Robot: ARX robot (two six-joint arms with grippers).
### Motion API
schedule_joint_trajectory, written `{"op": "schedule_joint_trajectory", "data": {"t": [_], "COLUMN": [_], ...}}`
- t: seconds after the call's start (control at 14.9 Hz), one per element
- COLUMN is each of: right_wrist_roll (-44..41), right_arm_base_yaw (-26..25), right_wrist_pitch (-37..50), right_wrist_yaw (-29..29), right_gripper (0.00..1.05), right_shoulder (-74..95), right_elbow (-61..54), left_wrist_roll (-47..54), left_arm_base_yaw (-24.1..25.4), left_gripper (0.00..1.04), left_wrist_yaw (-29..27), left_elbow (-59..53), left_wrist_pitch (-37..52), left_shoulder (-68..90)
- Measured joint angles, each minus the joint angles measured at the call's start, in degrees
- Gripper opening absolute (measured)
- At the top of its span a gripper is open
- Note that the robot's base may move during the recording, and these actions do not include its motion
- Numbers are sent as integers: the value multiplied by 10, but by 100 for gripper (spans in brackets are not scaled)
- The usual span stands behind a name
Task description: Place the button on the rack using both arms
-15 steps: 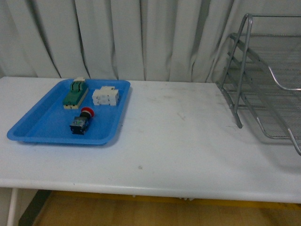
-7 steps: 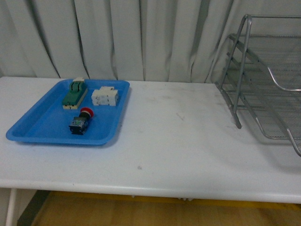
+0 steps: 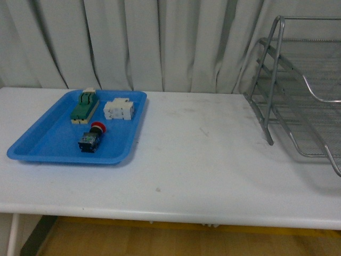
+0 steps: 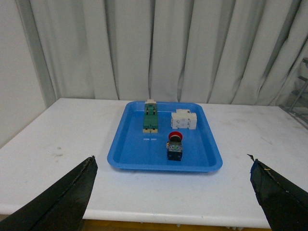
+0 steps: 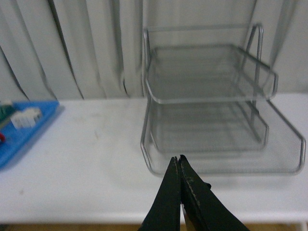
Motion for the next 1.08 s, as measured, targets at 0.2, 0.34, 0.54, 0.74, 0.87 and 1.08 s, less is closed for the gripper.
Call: {"op": "schedule_joint_trajectory", "data": {"t": [0.2, 0.34, 0.54, 0.74, 0.87, 1.08], "right_wrist_roll": [-6, -6, -6, -6, -7, -7], "right_arm_base_yaw": [42, 117, 150, 151, 151, 151], "right_wrist_pitch": [-107, -122, -121, -121, -121, -121], "right_wrist_yaw": [41, 127, 153, 153, 153, 153], "right_gripper": [2, 2, 2, 2, 16, 63], "right_shoulder": [-115, -118, -118, -119, -119, -118], "right_elbow": [0, 0, 0, 0, 0, 0], "left_wrist_roll": [0, 0, 0, 0, 0, 0], "left_arm_base_yaw": [0, 0, 0, 0, 0, 0], "left_gripper": [98, 98, 98, 98, 98, 98], "left_wrist_yaw": [0, 0, 0, 0, 0, 0], "left_elbow": [0, 0, 0, 0, 0, 0], "left_wrist_pitch": [0, 0, 1, 0, 0, 0], "left_shoulder": [0, 0, 0, 0, 0, 0]}}
